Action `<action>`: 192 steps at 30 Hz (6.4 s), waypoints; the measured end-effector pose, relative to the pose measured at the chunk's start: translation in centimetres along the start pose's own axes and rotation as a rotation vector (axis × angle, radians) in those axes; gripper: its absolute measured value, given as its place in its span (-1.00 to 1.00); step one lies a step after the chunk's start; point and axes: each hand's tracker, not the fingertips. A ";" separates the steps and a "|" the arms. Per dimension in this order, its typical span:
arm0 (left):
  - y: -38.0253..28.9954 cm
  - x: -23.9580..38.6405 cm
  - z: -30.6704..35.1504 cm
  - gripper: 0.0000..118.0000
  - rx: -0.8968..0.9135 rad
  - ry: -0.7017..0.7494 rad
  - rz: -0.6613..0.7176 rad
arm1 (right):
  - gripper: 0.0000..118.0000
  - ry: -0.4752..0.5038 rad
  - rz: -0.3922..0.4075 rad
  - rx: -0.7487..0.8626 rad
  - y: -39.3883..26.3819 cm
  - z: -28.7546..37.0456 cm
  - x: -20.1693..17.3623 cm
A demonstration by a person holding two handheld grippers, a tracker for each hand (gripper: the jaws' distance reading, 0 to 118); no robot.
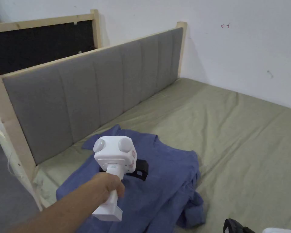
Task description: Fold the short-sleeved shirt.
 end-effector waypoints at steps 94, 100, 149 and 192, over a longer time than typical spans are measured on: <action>-28.0 19.4 28.8 -0.36 0.812 -0.514 -0.500 | -1.00 -0.542 -0.177 0.271 -6.2 23.9 18.1; -34.3 14.6 27.2 -1.00 0.929 -0.378 -0.636 | -1.00 -0.542 -0.157 0.273 -6.3 23.8 16.7; -24.8 34.4 1.0 -0.97 -0.063 -0.363 -0.332 | -1.00 -0.510 -0.243 0.110 -8.7 20.7 19.6; -24.2 28.5 5.5 -0.98 -0.007 -0.669 -0.231 | -0.96 -0.416 -0.362 -0.618 1.1 -17.9 47.2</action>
